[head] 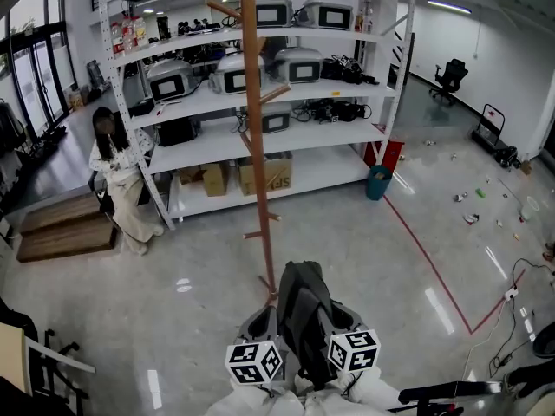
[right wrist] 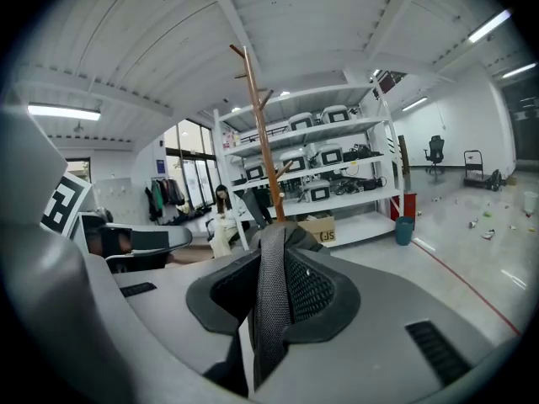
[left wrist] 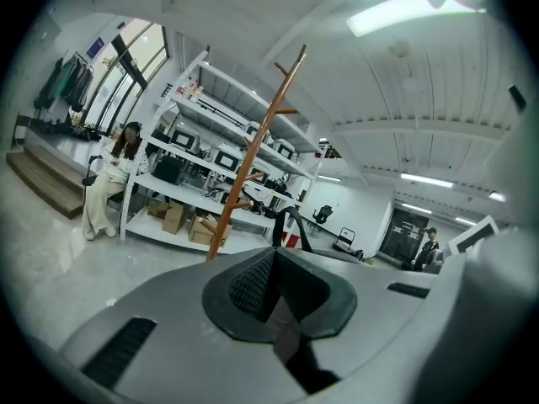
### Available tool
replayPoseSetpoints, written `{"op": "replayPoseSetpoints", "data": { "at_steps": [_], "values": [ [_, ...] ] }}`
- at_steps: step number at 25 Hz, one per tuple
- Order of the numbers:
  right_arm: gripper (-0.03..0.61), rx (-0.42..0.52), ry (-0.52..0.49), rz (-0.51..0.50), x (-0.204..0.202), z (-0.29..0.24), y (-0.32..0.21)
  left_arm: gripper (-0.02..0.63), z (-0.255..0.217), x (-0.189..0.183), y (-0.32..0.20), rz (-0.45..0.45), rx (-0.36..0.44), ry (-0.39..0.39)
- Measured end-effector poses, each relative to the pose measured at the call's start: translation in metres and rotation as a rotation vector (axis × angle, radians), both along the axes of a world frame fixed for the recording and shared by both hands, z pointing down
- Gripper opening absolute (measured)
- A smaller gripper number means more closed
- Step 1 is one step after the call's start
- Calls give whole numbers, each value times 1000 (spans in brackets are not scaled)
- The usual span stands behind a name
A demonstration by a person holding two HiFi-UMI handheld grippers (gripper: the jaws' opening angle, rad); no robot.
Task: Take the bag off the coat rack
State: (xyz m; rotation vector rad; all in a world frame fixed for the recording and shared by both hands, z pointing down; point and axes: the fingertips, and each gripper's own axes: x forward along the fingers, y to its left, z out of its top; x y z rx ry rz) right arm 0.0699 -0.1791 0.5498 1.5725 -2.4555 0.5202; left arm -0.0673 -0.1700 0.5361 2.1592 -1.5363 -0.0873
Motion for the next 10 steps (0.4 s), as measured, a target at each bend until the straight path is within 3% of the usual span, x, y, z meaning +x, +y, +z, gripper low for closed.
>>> {"op": "replayPoseSetpoints", "data": {
  "at_steps": [10],
  "values": [
    [86, -11, -14, 9, 6, 2, -1, 2, 2, 6, -4, 14, 0, -19]
  ]
}}
